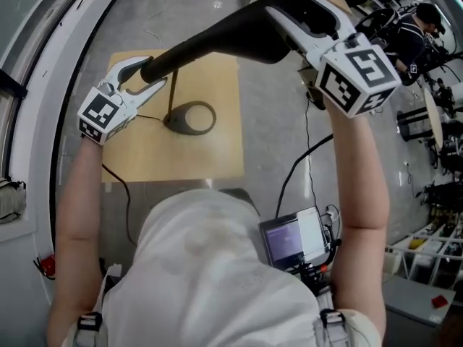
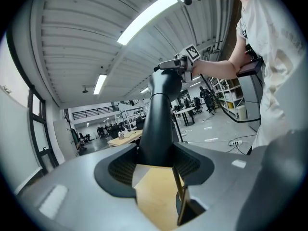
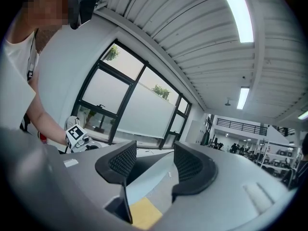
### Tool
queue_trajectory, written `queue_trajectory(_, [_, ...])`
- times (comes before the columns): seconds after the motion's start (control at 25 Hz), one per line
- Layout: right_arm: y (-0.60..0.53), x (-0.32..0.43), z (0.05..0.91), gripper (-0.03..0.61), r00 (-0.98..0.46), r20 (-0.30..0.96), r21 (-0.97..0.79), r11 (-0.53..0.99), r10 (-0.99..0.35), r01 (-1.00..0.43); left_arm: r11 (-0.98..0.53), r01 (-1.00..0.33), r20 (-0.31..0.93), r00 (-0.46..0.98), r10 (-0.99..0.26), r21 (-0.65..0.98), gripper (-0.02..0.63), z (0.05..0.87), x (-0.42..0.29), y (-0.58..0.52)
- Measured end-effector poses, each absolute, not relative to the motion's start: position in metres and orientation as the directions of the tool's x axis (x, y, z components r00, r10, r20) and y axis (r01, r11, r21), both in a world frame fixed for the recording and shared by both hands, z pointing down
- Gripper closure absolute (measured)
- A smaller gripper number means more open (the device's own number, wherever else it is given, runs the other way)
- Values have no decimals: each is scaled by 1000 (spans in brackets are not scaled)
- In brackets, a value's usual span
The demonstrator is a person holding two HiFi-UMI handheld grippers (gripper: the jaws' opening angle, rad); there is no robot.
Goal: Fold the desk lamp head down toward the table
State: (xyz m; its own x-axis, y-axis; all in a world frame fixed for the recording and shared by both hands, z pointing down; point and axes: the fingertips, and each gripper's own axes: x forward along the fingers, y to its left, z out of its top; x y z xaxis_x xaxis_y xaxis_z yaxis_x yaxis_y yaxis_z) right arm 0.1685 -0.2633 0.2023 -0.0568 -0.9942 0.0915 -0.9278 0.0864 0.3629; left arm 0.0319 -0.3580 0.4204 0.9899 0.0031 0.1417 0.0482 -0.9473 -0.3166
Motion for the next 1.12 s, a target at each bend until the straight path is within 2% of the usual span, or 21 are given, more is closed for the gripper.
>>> queue_trajectory(0.68, [-255, 191, 212, 324, -71, 68, 297, 88, -995, -951, -932, 47, 207, 978, -31, -359, 382, 408, 32, -355])
queue_trajectory(1.12, [-258, 211, 222, 327, -118, 46, 238, 125, -992, -963, -918, 7, 246, 964, -99, -397, 382, 400, 29, -355])
